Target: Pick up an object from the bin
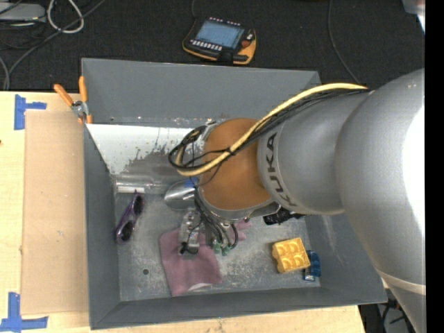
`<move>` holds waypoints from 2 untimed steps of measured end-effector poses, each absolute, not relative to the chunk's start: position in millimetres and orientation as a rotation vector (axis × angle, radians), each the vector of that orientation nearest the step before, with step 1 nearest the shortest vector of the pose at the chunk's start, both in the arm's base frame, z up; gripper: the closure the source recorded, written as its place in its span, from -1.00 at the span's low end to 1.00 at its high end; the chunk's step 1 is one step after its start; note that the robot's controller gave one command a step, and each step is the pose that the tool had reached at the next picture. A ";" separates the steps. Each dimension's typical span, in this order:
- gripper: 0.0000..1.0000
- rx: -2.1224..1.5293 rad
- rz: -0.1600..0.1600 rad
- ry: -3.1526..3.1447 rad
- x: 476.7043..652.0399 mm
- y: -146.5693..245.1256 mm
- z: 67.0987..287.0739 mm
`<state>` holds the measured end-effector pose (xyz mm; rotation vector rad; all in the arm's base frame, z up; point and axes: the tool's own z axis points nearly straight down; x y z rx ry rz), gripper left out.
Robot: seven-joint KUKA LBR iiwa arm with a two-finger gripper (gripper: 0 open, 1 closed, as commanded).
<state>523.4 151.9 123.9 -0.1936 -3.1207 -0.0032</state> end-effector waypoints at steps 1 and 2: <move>1.00 -0.193 -0.003 -3.121 523.3 151.9 123.9; 1.00 -0.052 -0.004 -3.125 520.5 151.4 129.6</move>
Offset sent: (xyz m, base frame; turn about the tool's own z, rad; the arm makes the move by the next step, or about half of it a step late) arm -0.0132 -0.0045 0.0370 -0.4251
